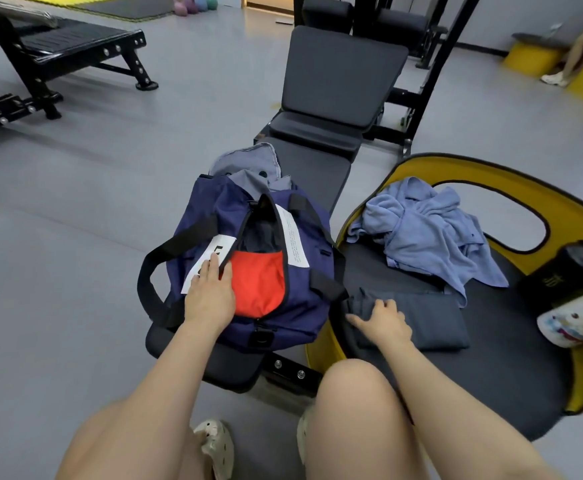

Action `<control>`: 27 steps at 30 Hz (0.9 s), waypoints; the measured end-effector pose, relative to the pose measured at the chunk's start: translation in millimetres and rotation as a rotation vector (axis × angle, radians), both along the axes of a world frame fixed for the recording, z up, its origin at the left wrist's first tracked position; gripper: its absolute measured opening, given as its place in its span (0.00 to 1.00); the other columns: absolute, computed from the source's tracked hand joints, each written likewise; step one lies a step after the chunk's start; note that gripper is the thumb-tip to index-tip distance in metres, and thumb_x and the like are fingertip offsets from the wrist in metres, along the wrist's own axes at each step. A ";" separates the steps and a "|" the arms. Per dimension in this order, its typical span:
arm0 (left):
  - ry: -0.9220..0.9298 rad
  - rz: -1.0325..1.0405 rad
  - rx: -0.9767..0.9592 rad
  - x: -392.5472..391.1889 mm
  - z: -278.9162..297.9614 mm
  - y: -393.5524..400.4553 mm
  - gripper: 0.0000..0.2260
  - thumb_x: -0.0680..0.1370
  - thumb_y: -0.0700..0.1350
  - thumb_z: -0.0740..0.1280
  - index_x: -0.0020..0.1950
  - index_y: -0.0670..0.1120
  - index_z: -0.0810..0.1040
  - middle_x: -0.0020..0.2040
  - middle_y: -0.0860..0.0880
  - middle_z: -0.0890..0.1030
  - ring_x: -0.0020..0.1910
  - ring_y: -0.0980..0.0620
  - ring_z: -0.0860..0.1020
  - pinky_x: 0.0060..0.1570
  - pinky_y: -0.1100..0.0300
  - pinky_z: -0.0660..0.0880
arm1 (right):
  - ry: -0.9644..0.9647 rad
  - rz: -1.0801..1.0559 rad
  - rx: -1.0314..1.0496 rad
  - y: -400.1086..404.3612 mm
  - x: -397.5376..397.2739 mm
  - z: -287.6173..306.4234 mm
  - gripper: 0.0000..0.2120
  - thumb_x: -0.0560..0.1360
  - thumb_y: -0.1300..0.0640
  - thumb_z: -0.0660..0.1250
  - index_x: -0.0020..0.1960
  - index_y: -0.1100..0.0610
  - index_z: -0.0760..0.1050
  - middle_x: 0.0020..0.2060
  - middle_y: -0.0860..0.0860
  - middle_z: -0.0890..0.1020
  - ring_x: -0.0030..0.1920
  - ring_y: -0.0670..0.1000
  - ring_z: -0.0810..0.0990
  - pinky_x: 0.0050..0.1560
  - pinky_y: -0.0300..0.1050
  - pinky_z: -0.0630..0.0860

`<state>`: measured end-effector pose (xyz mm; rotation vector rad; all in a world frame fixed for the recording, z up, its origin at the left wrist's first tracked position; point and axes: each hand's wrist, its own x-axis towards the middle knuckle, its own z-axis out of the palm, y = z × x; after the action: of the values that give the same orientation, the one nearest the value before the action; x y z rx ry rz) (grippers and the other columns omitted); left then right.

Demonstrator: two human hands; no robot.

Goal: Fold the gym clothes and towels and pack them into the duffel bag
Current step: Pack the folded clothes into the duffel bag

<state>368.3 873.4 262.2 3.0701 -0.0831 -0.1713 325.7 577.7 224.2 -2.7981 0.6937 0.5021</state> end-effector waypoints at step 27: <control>0.021 -0.050 0.061 1.5 -1.0 3.0 0.24 0.83 0.44 0.50 0.78 0.45 0.49 0.78 0.42 0.47 0.77 0.44 0.49 0.73 0.52 0.53 | -0.458 -0.398 0.617 24.0 3.3 2.2 0.13 0.79 0.60 0.57 0.63 0.60 0.65 0.44 0.57 0.75 0.36 0.51 0.71 0.33 0.45 0.67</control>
<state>369.8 876.4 261.2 3.1276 -0.1572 -0.2124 329.0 601.7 226.5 -2.0199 0.7911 -0.0160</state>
